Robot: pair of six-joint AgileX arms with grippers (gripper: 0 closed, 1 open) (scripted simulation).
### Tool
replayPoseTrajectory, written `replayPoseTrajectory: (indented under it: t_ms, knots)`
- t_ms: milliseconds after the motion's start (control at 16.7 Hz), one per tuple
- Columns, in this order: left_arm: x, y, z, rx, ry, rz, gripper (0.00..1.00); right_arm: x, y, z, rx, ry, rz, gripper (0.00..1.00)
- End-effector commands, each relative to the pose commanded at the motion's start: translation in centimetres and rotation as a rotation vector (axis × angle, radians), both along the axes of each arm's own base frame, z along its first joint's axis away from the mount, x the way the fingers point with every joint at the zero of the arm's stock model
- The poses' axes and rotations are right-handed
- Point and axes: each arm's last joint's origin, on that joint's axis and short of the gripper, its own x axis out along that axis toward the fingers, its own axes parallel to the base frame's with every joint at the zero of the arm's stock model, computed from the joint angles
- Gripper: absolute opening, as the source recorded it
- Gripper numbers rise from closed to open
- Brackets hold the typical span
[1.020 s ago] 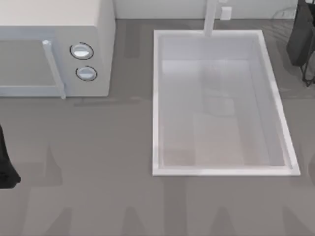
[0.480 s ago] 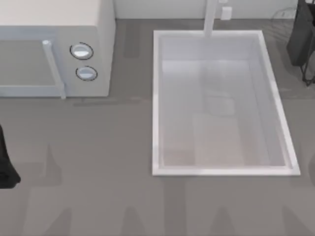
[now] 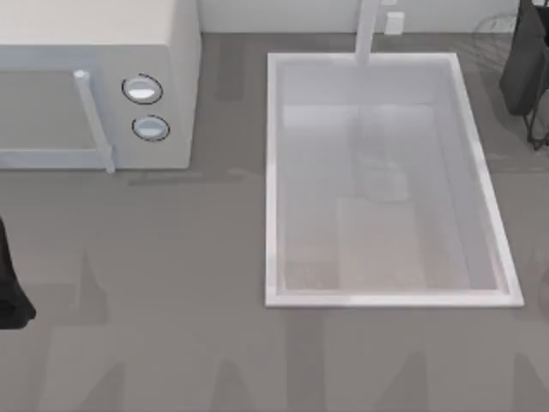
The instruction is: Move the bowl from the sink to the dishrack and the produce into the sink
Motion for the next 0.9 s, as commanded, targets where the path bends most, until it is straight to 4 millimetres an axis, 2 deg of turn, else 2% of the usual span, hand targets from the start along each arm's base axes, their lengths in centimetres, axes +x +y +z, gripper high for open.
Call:
replayPoseTrajectory:
  t_ms: [240, 480, 660, 900]
  knots:
    - [0.0, 0.0, 0.0, 0.0, 0.0, 0.0, 1.0, 2.6, -0.9, 2.3, -0.022, 0.303, -0.035, 1.0]
    - [0.0, 0.0, 0.0, 0.0, 0.0, 0.0, 1.0, 6.5, -2.3, 3.9, -0.02, 0.62, -0.051, 1.0]
    - [0.0, 0.0, 0.0, 0.0, 0.0, 0.0, 1.0, 9.7, -3.6, 4.0, -0.003, 0.846, -0.046, 1.0]
    - [0.0, 0.0, 0.0, 0.0, 0.0, 0.0, 1.0, 13.5, -5.5, 3.0, 0.034, 1.097, -0.03, 1.0]
